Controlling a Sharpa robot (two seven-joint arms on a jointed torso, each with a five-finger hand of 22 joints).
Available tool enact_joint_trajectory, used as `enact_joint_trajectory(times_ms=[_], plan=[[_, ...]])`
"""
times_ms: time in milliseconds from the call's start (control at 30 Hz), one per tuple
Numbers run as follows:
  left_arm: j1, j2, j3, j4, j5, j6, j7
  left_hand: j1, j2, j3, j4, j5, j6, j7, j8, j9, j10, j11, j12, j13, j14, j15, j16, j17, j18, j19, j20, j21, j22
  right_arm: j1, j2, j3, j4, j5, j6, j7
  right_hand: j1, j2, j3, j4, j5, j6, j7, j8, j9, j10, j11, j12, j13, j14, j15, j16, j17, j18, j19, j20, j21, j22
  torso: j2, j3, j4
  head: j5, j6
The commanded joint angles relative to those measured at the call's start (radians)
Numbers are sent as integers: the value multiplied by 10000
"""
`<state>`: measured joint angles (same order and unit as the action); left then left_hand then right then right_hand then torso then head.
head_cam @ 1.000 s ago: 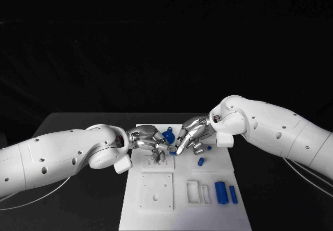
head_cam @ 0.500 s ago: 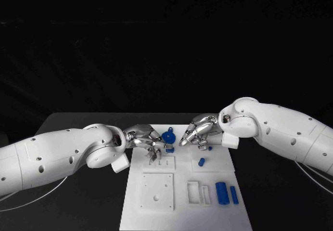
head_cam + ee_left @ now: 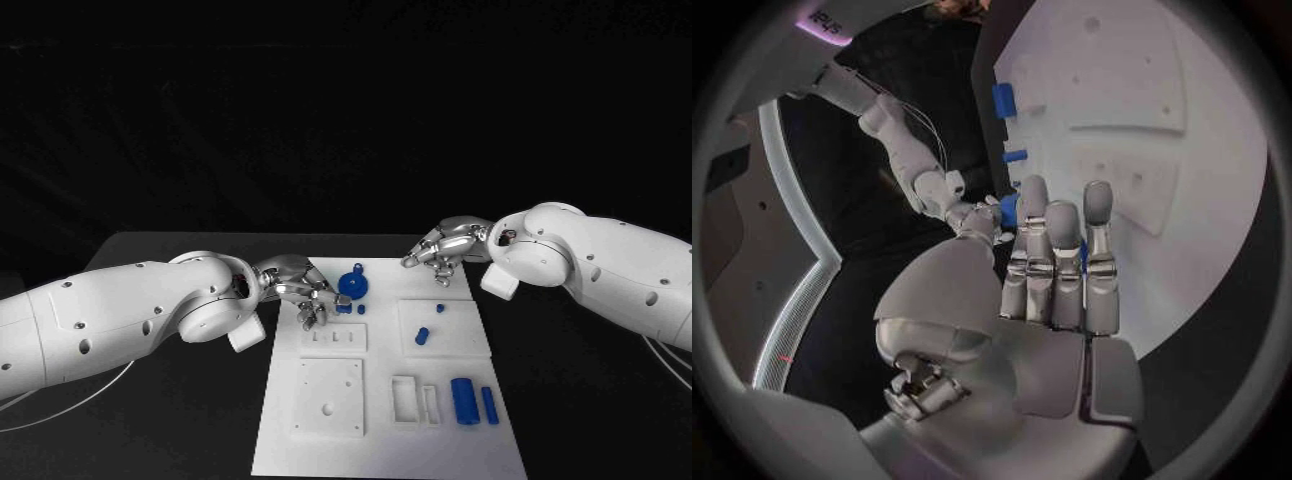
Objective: Assemble the parts on the task board
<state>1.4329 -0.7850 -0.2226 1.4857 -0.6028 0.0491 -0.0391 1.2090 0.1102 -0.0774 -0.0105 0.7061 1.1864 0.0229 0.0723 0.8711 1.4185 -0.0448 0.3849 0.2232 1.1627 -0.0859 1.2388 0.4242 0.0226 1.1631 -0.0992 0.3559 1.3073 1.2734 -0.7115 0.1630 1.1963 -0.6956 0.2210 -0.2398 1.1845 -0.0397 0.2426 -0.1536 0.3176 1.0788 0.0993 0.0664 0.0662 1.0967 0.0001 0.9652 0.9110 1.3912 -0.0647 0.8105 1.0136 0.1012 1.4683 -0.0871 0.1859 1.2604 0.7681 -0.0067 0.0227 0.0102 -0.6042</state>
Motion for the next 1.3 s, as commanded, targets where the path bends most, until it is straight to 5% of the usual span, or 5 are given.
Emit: enact_joint_trajectory(times_ms=[33, 700, 933, 1133, 1300], plan=[[96, -16, 21, 134, -682, -634, -1247, -67, -166, 1561, -1618, 312, 271, -142, -56, -79, 209, -49, 7, -22, 189, -50, 16, 3, -50, 71, -99, 119, 211, -16, -101, 12, 44, 363, -2600, 1712, 20, -68, -67, -49, 146, 68, -12, -43, -3, -58, -6, -123, -247, -46, -8, -271, -302, 53, 95, 46, -213, -228, -67, 43, 8, 54, -70], [364, 594, -81, 657, -2771, -1140, -4828, -845, -469, 2309, -2317, 1362, 667, -257, -50, -150, 828, -208, -244, 69, 859, -245, -211, 182, -49, 363, -313, 670, 199, -344, -142, 132, 46, 607, -6402, 4118, -170, 66, -154, -841, 1232, 62, 65, -39, -3, -274, 60, -1375, -2354, -622, 134, -1865, -2519, -138, -497, 183, -1211, -2545, -516, 242, 62, 187, -615], [342, 839, -185, 770, -3248, -1559, -5067, -1271, -1095, 4223, -2238, 355, 742, -258, -36, -20, 852, -234, -167, 133, 942, -273, -227, 248, 0, 372, -338, 871, 208, -426, 43, 162, -15, 1671, -6282, 5033, -315, 89, 1271, -1130, 1235, -391, 494, -35, -26, -479, 1237, -7576, -8316, -2876, 1584, -6047, -6497, -142, -4861, 1698, -1143, -6881, -534, 252, 66, 245, -668], [225, 947, -203, 771, -3555, -1746, -5141, -1170, -1349, 4486, -1919, 369, 783, -279, -41, 114, 865, -254, -83, 182, 984, -292, -218, 309, 3, 357, -355, 996, 200, -440, 191, 170, -132, 1876, -6266, 5383, -153, -85, 1499, -742, 1270, -404, 473, -54, -43, -178, 1346, -9026, -8527, -2796, 1950, -7436, -9510, 9, -4770, 2221, -1115, -11717, -513, 234, 57, 241, -684], [113, 1077, -207, 739, -3658, -1736, -5187, -1162, -1380, 4516, -1894, 387, 795, -286, -44, 120, 870, -265, -34, 207, 1005, -300, -200, 334, 0, 365, -363, 1037, 202, -442, 297, 171, -174, 1847, -6258, 5480, -76, -89, 1425, -662, 1308, -448, 472, -43, -40, -355, 1403, -9053, -8535, -2999, 1980, -7478, -9531, 37, -4904, 2314, -1112, -11939, -502, 227, 55, 242, -700]])
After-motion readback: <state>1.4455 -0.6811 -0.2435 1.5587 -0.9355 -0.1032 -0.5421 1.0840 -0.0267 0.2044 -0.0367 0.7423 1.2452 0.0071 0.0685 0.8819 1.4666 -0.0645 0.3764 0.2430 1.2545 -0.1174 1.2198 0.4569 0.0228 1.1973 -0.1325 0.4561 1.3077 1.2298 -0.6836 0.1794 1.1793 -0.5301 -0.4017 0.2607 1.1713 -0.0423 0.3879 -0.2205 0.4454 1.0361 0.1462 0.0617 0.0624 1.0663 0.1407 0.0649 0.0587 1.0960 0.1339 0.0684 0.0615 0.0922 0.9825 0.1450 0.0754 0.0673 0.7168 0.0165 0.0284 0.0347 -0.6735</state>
